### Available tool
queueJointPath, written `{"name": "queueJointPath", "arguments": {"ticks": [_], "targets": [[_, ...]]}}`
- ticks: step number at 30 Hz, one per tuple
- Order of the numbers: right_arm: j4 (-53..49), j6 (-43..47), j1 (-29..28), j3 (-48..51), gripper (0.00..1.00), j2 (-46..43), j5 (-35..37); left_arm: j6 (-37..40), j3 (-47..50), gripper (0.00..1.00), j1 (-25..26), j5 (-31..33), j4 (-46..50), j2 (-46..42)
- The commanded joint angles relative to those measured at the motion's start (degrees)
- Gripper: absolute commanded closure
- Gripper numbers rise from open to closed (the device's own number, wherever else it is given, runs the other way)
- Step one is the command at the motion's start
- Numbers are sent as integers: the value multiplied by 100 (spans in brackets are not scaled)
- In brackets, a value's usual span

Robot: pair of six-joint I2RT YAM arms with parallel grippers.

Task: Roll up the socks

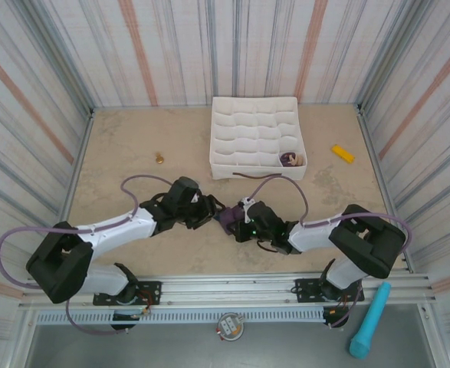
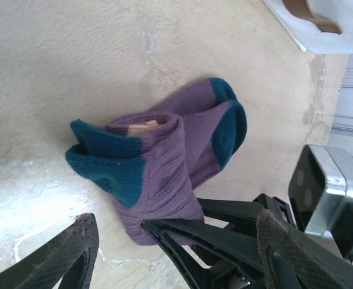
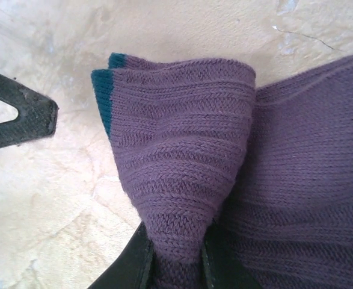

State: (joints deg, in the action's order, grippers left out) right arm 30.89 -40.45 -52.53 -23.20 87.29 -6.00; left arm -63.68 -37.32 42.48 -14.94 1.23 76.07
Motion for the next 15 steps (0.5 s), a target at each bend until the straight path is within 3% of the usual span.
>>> {"name": "queueJointPath", "arguments": {"ticks": [1,15], "targets": [[-541,-681,159,476,100,293,-496,273,32,28,13,-39,-210,137],[-349,-1923,946,1082,100,287,-1477,364,-250,43,343,-53,-199,927]]}}
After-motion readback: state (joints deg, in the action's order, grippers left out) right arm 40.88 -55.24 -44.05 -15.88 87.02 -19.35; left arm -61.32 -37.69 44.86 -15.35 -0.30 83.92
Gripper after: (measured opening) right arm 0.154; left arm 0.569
